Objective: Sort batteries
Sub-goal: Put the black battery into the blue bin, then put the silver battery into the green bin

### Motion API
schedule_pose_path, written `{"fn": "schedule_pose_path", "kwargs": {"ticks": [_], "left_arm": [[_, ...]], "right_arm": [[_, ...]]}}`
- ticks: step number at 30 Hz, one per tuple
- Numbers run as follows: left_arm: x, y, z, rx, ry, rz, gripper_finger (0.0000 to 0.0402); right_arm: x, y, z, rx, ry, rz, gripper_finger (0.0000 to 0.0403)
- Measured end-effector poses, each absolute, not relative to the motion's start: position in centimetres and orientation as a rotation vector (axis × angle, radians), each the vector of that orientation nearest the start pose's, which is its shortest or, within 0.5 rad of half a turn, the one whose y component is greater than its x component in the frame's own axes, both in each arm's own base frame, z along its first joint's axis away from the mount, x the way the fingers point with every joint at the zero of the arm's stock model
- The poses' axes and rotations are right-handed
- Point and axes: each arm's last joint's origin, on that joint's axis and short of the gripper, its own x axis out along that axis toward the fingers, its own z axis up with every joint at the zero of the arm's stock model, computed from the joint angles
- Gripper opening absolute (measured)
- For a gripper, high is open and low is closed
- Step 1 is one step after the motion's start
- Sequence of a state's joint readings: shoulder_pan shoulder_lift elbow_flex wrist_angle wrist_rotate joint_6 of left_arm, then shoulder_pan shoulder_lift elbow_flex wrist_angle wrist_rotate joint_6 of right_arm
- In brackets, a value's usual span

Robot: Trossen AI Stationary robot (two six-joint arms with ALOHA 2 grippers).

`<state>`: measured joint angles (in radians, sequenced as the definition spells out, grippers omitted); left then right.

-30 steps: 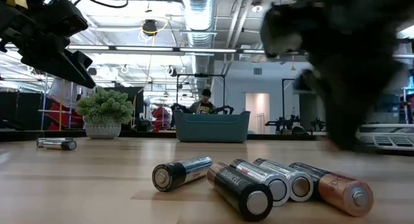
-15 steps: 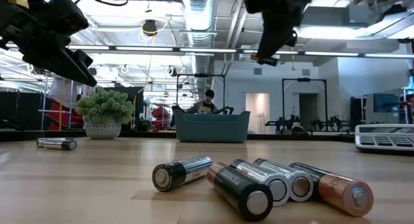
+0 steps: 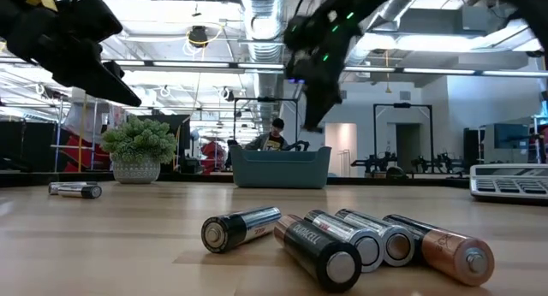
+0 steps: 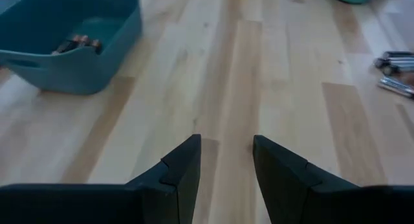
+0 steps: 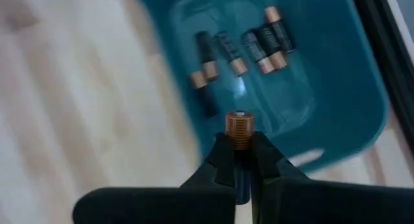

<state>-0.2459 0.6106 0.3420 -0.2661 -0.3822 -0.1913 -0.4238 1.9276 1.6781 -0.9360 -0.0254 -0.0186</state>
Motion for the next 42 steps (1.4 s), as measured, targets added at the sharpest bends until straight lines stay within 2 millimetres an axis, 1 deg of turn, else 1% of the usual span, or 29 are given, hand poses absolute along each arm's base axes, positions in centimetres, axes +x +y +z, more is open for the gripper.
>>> {"fn": "schedule_pose_path", "kwargs": {"ticks": [4, 8, 11, 14, 18, 22, 25, 27, 30, 32, 34, 38, 42], "left_arm": [[13.6, -2.2, 20.0, -0.022, 0.489, 0.200, 0.0135], [13.6, -2.2, 20.0, -0.072, 0.484, 0.214, 0.0135], [13.6, -2.2, 19.9, -0.080, 0.485, 0.217, 0.0135], [13.5, -2.2, 19.9, -0.080, 0.489, 0.218, 0.0135], [13.5, -2.2, 19.9, -0.080, 0.488, 0.218, 0.0135], [13.5, -2.2, 19.9, -0.080, 0.488, 0.219, 0.0135], [13.5, -2.2, 19.9, -0.078, 0.488, 0.219, 0.0135], [13.5, -2.2, 19.9, -0.064, 0.490, 0.216, 0.0135], [13.5, -2.2, 19.9, -0.047, 0.491, 0.211, 0.0135], [13.5, -2.2, 19.9, -0.077, 0.486, 0.218, 0.0135], [13.6, -2.2, 20.0, -0.139, 0.471, 0.232, 0.0135], [13.8, -2.3, 20.4, -0.275, 0.413, 0.252, 0.0135], [13.8, -2.3, 20.5, -0.370, 0.394, 0.270, 0.0135]], "right_arm": [[38.8, -19.6, 23.3, 0.278, 1.223, -0.363, 0.0009], [40.1, -21.5, 20.0, 0.320, 1.323, -0.369, 0.0010], [40.6, -21.9, 18.1, 0.329, 1.383, -0.354, 0.0012], [40.9, -22.0, 16.9, 0.323, 1.409, -0.339, 0.0018], [41.1, -22.0, 16.3, 0.323, 1.419, -0.334, 0.0043], [41.1, -22.0, 16.3, 0.323, 1.415, -0.336, 0.0079], [41.1, -22.0, 16.7, 0.320, 1.400, -0.339, 0.0107], [41.1, -21.9, 17.4, 0.316, 1.382, -0.342, 0.0124], [40.8, -21.9, 18.9, 0.320, 1.347, -0.359, 0.0147], [40.4, -21.9, 20.2, 0.349, 1.323, -0.390, 0.0159], [39.9, -21.7, 22.0, 0.379, 1.284, -0.425, 0.0167], [38.2, -20.8, 26.8, 0.437, 1.187, -0.489, 0.0169], [36.4, -18.8, 31.5, 0.477, 1.081, -0.522, 0.0163]]}}
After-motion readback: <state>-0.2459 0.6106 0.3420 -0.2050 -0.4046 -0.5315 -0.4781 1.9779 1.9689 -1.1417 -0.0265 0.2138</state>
